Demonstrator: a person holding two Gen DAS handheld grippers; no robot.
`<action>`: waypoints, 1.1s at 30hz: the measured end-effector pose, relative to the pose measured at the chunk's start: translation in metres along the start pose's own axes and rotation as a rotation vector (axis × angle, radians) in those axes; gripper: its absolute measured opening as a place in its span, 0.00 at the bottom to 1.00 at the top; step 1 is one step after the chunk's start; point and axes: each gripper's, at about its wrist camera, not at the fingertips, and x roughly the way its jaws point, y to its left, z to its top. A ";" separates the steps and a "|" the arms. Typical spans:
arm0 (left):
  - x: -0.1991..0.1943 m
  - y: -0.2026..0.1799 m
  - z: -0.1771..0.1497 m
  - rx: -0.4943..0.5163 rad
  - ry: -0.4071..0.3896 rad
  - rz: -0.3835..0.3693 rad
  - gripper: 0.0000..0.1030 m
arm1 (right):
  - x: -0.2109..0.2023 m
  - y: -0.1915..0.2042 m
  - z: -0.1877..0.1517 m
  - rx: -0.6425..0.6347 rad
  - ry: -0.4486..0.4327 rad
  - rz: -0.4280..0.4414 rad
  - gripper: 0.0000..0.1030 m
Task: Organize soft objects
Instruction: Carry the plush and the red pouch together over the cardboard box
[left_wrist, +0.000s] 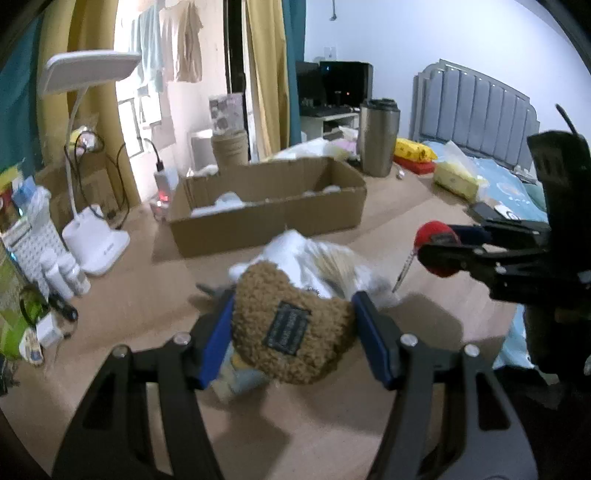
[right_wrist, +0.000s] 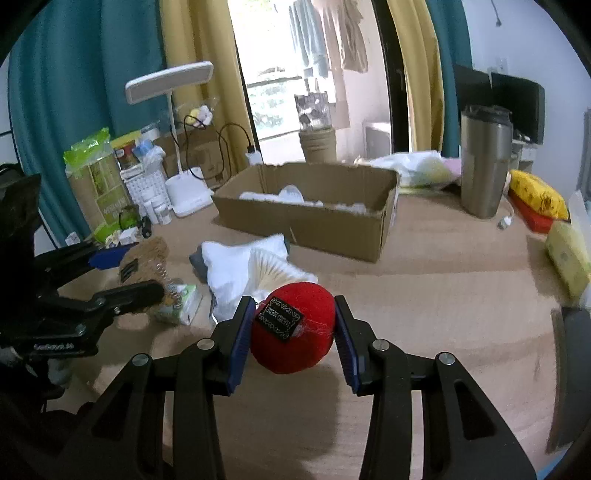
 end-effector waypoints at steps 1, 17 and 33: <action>0.001 0.001 0.002 0.002 -0.004 0.003 0.62 | 0.000 -0.001 0.003 -0.006 -0.010 -0.001 0.43; 0.017 -0.010 0.064 0.114 -0.144 0.008 0.62 | 0.001 -0.021 0.041 -0.071 -0.105 -0.062 0.43; 0.044 0.017 0.104 0.123 -0.238 0.013 0.62 | 0.016 -0.028 0.078 -0.137 -0.150 -0.117 0.43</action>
